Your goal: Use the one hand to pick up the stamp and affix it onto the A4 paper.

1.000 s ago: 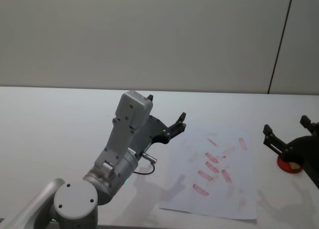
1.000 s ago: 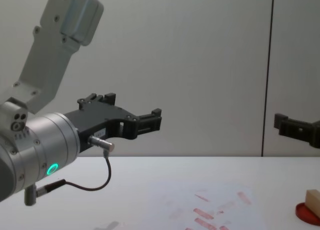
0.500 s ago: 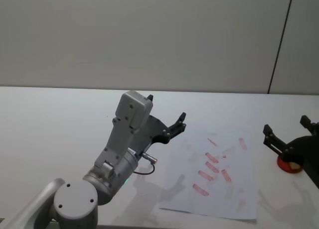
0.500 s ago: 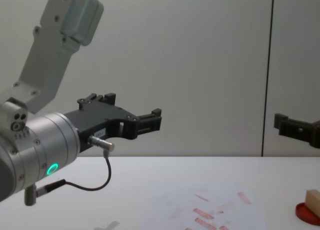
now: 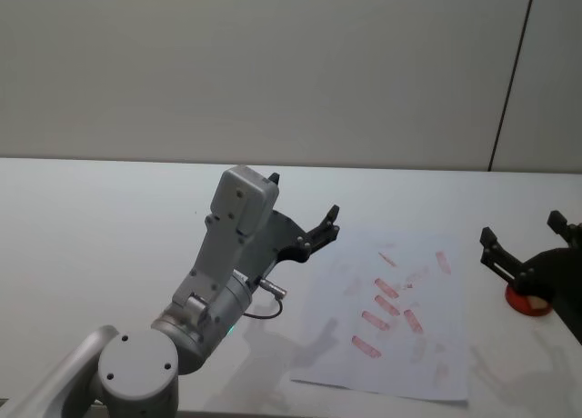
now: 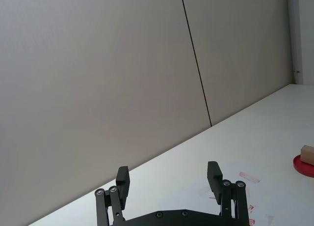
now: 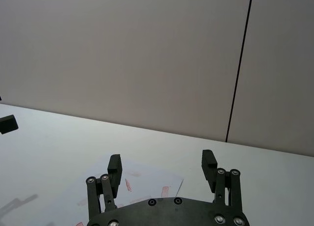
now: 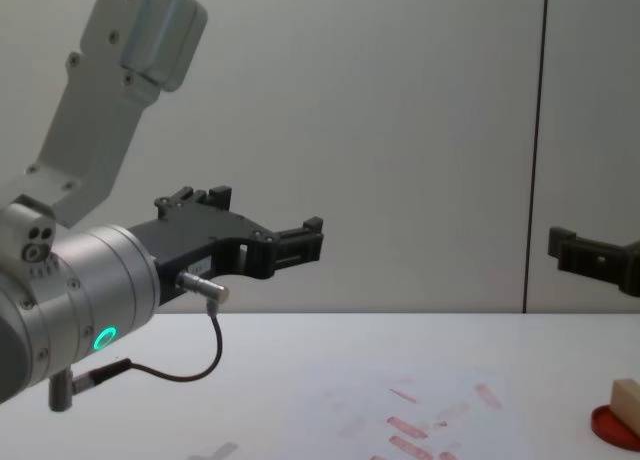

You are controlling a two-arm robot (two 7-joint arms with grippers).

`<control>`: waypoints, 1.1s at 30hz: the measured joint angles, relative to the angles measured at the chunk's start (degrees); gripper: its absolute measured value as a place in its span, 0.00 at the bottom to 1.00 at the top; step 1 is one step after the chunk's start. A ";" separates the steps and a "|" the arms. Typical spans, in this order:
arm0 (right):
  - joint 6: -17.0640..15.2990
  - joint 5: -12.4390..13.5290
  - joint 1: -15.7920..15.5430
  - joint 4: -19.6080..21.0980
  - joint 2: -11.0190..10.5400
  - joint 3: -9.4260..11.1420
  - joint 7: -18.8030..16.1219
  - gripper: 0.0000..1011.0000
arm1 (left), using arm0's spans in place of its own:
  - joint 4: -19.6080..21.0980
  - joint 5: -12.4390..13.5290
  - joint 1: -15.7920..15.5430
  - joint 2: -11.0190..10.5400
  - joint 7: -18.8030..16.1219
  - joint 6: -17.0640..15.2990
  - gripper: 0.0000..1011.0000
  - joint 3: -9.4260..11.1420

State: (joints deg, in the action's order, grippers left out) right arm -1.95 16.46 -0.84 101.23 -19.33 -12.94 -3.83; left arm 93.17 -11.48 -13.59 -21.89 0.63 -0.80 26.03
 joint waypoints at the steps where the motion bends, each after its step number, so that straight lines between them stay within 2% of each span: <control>1: 0.00 0.00 0.00 0.00 0.00 0.00 0.00 0.99 | 0.00 0.00 0.00 0.00 0.00 0.00 0.99 0.00; 16: -0.46 0.46 -0.03 -0.07 0.00 0.16 0.18 0.99 | 0.00 0.00 0.00 0.00 0.00 0.00 0.99 0.00; 24: -3.47 2.56 -0.19 -0.12 -0.17 0.83 1.37 0.99 | 0.00 0.00 0.00 0.00 0.00 0.00 0.99 0.00; 33: -9.93 6.04 0.14 -0.37 -0.54 2.07 3.23 0.99 | 0.00 0.00 0.00 0.00 -0.01 0.00 0.99 0.00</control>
State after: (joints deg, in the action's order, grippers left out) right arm -11.88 22.51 -0.69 100.86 -19.87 -10.87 -0.60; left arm 93.17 -11.48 -13.59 -21.89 0.62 -0.79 26.02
